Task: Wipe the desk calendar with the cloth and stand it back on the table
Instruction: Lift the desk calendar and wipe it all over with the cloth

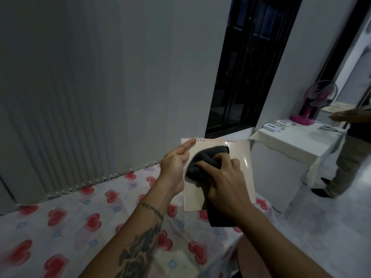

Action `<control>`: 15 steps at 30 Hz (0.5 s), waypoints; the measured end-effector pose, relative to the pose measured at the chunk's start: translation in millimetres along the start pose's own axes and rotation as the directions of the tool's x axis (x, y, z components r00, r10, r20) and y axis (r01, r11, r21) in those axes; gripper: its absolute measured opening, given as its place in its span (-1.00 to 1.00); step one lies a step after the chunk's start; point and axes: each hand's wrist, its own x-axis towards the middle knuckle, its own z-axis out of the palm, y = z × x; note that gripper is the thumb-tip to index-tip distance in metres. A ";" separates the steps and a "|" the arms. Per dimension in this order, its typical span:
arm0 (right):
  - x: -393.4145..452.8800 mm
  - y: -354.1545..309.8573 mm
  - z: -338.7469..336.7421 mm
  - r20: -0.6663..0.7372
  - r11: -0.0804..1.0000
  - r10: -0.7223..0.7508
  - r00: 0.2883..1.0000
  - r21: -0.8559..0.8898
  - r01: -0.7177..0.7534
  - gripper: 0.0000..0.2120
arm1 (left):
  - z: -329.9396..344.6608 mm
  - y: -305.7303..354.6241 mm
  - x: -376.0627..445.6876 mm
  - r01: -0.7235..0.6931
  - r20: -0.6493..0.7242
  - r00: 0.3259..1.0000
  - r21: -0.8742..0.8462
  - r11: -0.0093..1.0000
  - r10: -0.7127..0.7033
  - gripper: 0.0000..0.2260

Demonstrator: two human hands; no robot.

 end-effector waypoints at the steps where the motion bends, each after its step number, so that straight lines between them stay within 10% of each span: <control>1: 4.0 1.2 -0.2 -0.016 1.000 0.011 1.000 -0.013 -0.011 -0.54 | 0.0 -0.7 -0.4 -0.007 0.009 1.000 -0.006 1.000 0.007 -0.59; 7: 15.8 5.7 -4.2 -0.100 0.973 0.229 0.968 0.004 -0.230 -0.50 | -2.1 -9.0 -0.6 -0.045 0.010 0.999 0.033 0.998 0.044 -0.62; 12: 15.1 -4.6 -7.1 -0.060 0.996 -0.052 0.997 -0.080 0.047 -0.53 | -1.1 0.8 0.2 -0.066 0.012 0.998 0.014 0.998 0.066 -0.62; 15: 19.5 10.4 -9.8 -0.020 0.997 0.037 0.999 -0.060 -0.038 -0.48 | 2.5 -1.1 -4.1 -0.069 0.052 0.996 0.018 0.997 0.068 -0.62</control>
